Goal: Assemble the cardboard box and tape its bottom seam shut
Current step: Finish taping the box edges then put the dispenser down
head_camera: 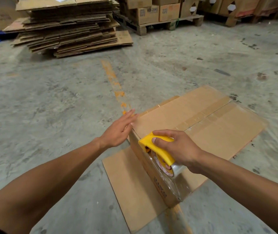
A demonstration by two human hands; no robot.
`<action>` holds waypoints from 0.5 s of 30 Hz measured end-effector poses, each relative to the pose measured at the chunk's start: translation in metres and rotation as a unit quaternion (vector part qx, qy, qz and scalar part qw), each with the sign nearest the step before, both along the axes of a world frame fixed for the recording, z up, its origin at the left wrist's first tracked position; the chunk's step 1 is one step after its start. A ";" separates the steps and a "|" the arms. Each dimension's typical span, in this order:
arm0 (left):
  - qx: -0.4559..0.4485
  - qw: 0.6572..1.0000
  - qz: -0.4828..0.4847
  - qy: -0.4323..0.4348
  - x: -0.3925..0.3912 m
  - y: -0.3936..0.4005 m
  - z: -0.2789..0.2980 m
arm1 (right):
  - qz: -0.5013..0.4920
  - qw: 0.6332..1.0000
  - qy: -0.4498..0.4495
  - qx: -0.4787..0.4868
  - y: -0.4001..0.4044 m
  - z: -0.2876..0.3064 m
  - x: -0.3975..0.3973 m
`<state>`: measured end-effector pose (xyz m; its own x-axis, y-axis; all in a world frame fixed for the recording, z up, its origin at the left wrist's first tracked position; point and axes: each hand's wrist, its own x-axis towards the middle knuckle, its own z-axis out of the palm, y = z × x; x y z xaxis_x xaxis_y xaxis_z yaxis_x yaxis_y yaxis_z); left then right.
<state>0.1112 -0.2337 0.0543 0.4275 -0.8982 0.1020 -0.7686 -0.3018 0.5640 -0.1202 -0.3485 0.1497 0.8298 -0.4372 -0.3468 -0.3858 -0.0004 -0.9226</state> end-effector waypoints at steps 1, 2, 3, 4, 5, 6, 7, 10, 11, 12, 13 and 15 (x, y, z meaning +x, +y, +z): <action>0.003 0.995 -0.059 -0.081 -0.002 0.001 -0.001 | -0.001 1.000 0.000 -0.003 0.000 0.000 0.000; 0.021 0.986 -0.106 -0.125 -0.004 0.001 -0.002 | -0.004 1.000 0.000 -0.009 0.000 0.000 0.001; 0.040 0.979 -0.137 -0.144 -0.007 0.000 -0.001 | -0.007 1.000 0.000 -0.015 0.000 -0.001 0.002; 0.060 0.976 -0.151 -0.146 -0.006 -0.001 -0.003 | -0.012 1.000 0.002 -0.019 0.000 -0.003 0.003; 0.078 0.975 -0.157 -0.139 -0.004 -0.002 -0.002 | -0.019 1.000 0.007 -0.020 0.000 -0.005 0.005; 0.097 0.974 -0.158 -0.127 0.000 -0.003 -0.001 | -0.024 0.999 0.014 -0.022 -0.001 -0.008 0.008; 0.116 0.973 -0.159 -0.118 0.003 -0.004 0.000 | -0.025 0.999 0.021 -0.027 -0.002 -0.009 0.011; 0.148 0.964 -0.178 -0.134 0.009 -0.005 0.005 | -0.028 0.999 0.033 -0.026 -0.004 -0.012 0.016; 0.153 0.960 -0.182 -0.149 0.011 -0.005 0.006 | -0.028 0.999 0.037 -0.024 -0.004 -0.011 0.012; 0.157 0.957 -0.183 -0.163 0.012 -0.004 0.007 | -0.024 0.998 0.043 -0.024 -0.004 -0.010 0.003; 0.160 0.955 -0.183 -0.172 0.012 -0.004 0.007 | -0.016 0.998 0.052 -0.027 -0.003 -0.007 -0.010; 0.162 0.950 -0.187 -0.189 0.010 -0.004 0.007 | 0.006 0.996 0.076 -0.039 0.000 -0.002 -0.043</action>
<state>0.1216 -0.2378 0.0608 0.0608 -0.9905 -0.1233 -0.9856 -0.0791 0.1497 -0.1634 -0.3483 0.1481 0.7763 -0.4570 -0.4342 -0.5200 -0.0749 -0.8509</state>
